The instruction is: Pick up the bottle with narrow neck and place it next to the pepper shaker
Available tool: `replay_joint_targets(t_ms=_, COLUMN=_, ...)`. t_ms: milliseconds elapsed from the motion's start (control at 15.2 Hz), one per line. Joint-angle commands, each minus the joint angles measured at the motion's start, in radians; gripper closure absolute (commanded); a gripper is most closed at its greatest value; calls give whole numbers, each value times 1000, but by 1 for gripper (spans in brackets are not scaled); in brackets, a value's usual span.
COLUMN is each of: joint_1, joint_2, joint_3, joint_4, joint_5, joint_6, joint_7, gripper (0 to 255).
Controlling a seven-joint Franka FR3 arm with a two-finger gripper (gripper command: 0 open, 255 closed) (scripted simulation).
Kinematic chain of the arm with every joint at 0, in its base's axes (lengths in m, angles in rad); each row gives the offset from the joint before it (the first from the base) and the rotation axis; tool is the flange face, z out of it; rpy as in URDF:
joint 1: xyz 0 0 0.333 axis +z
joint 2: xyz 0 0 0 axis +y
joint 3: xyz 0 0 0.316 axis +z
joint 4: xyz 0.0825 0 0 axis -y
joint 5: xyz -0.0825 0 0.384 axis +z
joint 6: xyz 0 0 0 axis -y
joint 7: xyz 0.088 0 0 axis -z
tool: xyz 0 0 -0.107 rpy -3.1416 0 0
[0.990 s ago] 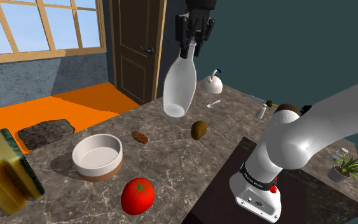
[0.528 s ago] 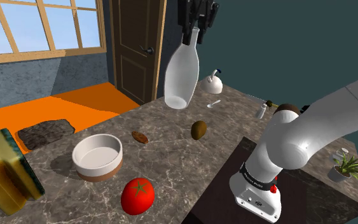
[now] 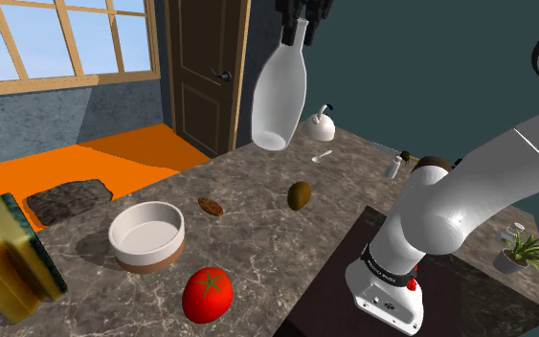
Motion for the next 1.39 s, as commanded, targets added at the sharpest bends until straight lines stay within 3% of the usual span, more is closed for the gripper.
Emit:
replay_joint_targets(t_ms=0, joint_1=-6, joint_2=-34, joint_3=-28, joint_4=-22, joint_5=-7, joint_6=-12, joint_7=-36, gripper=255)
replay_joint_targets(t_ms=660, joint_1=-37, joint_2=-225, joint_3=-216, joint_4=-164, joint_5=-102, joint_6=-62, joint_7=-267, gripper=255)
replay_joint_targets(t_ms=1320, joint_1=-63, joint_2=-324, joint_3=-415, joint_4=-192, joint_5=-254, joint_6=-110, joint_7=-506, gripper=255)
